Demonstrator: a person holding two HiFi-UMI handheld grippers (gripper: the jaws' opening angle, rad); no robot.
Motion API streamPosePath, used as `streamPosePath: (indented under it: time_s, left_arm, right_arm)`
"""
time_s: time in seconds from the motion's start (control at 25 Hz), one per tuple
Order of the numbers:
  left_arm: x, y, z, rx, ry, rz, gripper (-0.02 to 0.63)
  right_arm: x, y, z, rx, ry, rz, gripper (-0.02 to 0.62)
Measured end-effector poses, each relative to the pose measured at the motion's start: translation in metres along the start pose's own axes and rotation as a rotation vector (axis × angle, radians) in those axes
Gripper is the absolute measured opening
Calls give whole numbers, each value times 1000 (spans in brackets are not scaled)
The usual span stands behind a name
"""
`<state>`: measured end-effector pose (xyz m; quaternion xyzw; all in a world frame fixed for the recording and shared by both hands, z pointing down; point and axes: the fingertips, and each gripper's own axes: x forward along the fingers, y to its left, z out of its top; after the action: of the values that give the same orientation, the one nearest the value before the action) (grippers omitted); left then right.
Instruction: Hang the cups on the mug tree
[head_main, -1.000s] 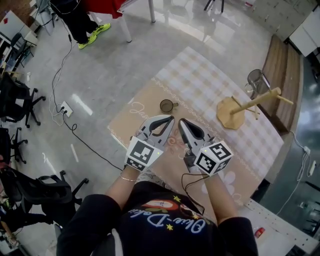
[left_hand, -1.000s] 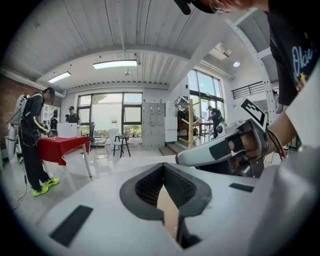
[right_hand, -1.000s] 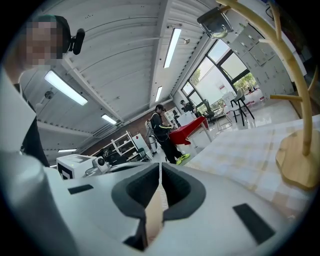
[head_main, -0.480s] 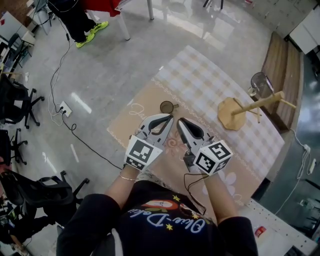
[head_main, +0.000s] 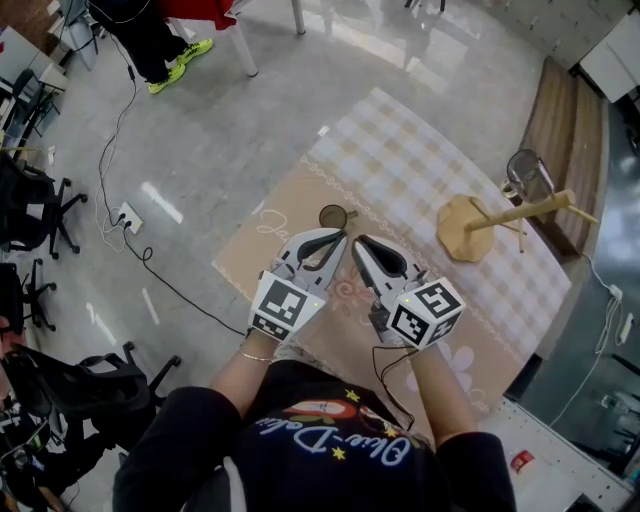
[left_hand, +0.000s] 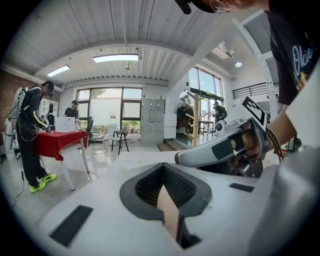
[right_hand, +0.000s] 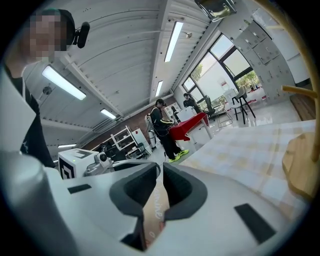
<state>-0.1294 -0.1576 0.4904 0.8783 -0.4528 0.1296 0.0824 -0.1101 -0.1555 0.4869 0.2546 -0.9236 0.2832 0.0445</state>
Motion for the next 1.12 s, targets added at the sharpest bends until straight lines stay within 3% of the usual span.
streamPosePath:
  time_s: [0.52, 0.8, 1.12]
  left_arm:
    - [7, 2, -17, -32, 34, -12, 8]
    - [10, 7, -20, -38, 32, -18, 8]
    - [14, 14, -22, -37, 40, -30, 8]
  right_arm:
    - [9, -16, -13, -38, 73, -9, 69]
    - [17, -16, -12, -129, 97, 31, 101]
    - [26, -28, -15, -165, 132, 22, 101]
